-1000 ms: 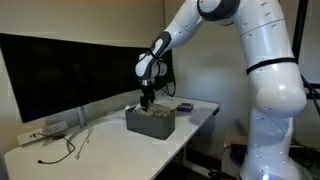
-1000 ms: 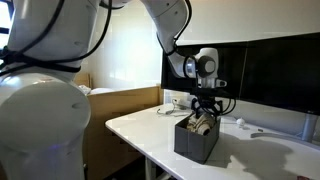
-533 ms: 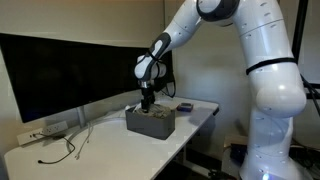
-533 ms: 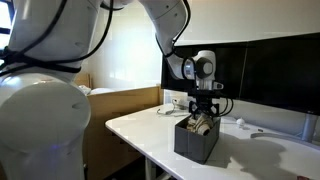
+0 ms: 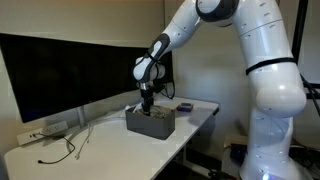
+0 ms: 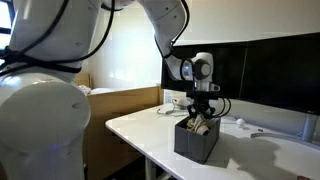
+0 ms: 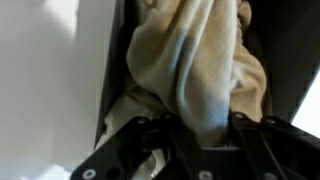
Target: Pick up the clothes from the table and put them in the box
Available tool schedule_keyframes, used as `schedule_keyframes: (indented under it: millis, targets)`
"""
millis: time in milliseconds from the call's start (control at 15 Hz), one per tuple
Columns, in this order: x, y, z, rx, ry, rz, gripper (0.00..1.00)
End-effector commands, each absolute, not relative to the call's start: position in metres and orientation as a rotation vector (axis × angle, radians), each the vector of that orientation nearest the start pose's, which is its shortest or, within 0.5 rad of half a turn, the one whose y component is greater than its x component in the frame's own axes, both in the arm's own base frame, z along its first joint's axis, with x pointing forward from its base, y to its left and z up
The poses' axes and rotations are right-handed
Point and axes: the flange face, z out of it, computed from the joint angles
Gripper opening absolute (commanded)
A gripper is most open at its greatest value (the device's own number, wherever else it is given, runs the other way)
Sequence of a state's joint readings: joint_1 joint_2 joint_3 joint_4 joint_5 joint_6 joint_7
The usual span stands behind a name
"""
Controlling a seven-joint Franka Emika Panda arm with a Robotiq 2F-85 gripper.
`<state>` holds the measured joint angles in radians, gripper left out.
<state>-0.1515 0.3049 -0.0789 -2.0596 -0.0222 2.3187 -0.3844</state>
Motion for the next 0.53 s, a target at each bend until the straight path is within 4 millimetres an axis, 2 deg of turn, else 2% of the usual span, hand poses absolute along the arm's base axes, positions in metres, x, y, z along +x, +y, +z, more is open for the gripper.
schedule_keyframes:
  millis: [0,200,333,467]
  targets:
    - [0.564,-0.132,0.285,-3.146,-0.340,0.109,0.09]
    - [0.564,-0.130,0.287,-3.133,-0.323,0.106,0.03]
    - [0.563,-0.128,0.293,-3.135,-0.324,0.094,0.07]
    - [0.563,-0.126,0.307,-3.142,-0.314,0.068,0.07]
